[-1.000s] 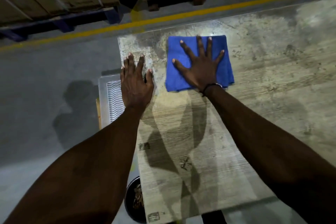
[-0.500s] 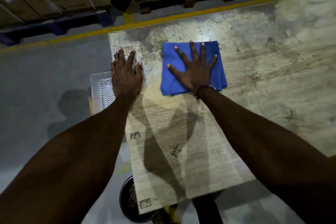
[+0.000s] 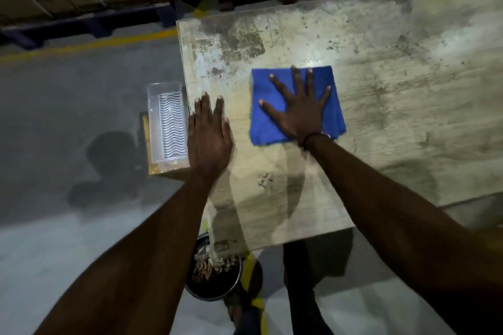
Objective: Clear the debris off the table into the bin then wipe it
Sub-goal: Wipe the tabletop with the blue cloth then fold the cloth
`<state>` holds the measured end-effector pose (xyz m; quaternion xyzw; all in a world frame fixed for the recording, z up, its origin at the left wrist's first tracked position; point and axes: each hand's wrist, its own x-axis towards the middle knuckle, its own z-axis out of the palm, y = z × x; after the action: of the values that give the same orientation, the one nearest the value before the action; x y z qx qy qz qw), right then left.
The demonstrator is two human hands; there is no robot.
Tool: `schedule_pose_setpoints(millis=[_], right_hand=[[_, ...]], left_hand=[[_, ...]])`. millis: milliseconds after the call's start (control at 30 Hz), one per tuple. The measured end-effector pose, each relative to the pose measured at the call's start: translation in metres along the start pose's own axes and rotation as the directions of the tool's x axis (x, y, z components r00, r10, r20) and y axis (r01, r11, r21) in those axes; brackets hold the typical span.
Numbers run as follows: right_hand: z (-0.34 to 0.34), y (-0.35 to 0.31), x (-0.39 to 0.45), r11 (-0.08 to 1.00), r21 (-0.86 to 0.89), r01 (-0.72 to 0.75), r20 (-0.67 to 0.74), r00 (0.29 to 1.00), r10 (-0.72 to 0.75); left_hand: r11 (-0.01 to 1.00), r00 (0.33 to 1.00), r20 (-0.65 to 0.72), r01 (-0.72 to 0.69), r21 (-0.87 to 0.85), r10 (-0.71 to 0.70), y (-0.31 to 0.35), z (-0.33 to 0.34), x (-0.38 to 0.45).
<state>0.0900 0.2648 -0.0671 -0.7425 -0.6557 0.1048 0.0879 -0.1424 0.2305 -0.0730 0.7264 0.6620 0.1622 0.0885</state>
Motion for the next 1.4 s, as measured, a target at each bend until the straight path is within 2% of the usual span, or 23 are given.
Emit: schedule_pose_setpoints(millis=[100, 200, 300, 433, 500, 567, 600, 700, 733, 833, 933, 1000, 1067, 1200, 1300, 1400], right_hand=[[0.007, -0.017, -0.003, 0.997, 0.032, -0.070, -0.005, 0.998, 0.070], [0.019, -0.044, -0.080, 0.997, -0.066, 0.044, -0.016, 0.999, -0.045], [0.022, -0.032, -0.153, 0.987, -0.108, 0.116, 0.008, 0.993, -0.116], [0.005, 0.017, -0.120, 0.995, -0.100, -0.003, -0.050, 0.999, -0.002], [-0.001, 0.020, -0.088, 0.992, -0.019, -0.122, -0.039, 0.992, 0.121], [0.007, 0.004, -0.080, 0.984, 0.001, -0.180, -0.037, 0.983, 0.180], [0.012, -0.010, -0.091, 0.988, -0.011, -0.155, -0.043, 0.987, 0.155], [0.026, -0.035, -0.166, 0.993, -0.111, 0.041, -0.032, 0.998, -0.045], [0.028, -0.031, -0.191, 0.990, -0.128, 0.056, -0.025, 0.998, -0.060], [0.016, 0.007, -0.212, 0.991, -0.135, -0.019, -0.053, 0.999, 0.012], [-0.002, 0.037, -0.171, 0.988, -0.050, -0.147, -0.034, 0.989, 0.145], [-0.004, 0.034, -0.144, 0.980, 0.020, -0.200, -0.026, 0.979, 0.200], [0.005, 0.014, -0.137, 0.983, 0.019, -0.182, -0.040, 0.982, 0.183], [0.024, -0.017, -0.204, 0.992, -0.120, 0.042, -0.013, 0.999, -0.044], [0.016, 0.015, -0.234, 0.990, -0.143, 0.000, -0.031, 1.000, -0.004], [0.000, 0.048, -0.202, 0.989, -0.091, -0.120, -0.042, 0.992, 0.116]], left_hand=[[1.000, 1.000, 0.010, 0.014, 0.017, -0.014, 0.006, -0.003, -0.043], [1.000, 0.999, 0.035, 0.003, 0.004, -0.003, 0.007, -0.006, -0.056], [1.000, 1.000, 0.030, 0.001, -0.028, 0.000, 0.005, -0.008, -0.054], [0.999, 1.000, 0.012, 0.002, -0.050, -0.001, 0.006, -0.006, -0.055], [0.999, 1.000, 0.009, 0.008, -0.051, -0.007, 0.006, -0.005, -0.054], [0.999, 1.000, -0.011, 0.007, -0.044, -0.008, 0.006, -0.002, -0.054], [0.999, 1.000, -0.013, 0.006, -0.048, -0.006, 0.006, -0.002, -0.054], [0.998, 1.000, -0.012, -0.012, -0.058, 0.011, 0.003, -0.002, -0.055], [0.998, 1.000, -0.018, -0.021, -0.053, 0.020, 0.003, -0.002, -0.055], [0.998, 0.999, -0.039, -0.023, -0.059, 0.021, 0.002, 0.000, -0.054], [0.999, 0.999, -0.031, -0.016, -0.042, 0.015, 0.004, 0.001, -0.054], [0.999, 1.000, -0.025, -0.017, -0.039, 0.016, 0.004, 0.002, -0.053], [0.999, 1.000, -0.022, -0.016, -0.039, 0.015, 0.004, 0.002, -0.052], [0.998, 1.000, -0.019, -0.015, -0.055, 0.014, 0.003, -0.001, -0.053], [0.997, 0.999, -0.026, -0.020, -0.070, 0.018, 0.004, -0.002, -0.055], [0.997, 1.000, -0.011, -0.017, -0.071, 0.017, 0.004, -0.002, -0.056]])
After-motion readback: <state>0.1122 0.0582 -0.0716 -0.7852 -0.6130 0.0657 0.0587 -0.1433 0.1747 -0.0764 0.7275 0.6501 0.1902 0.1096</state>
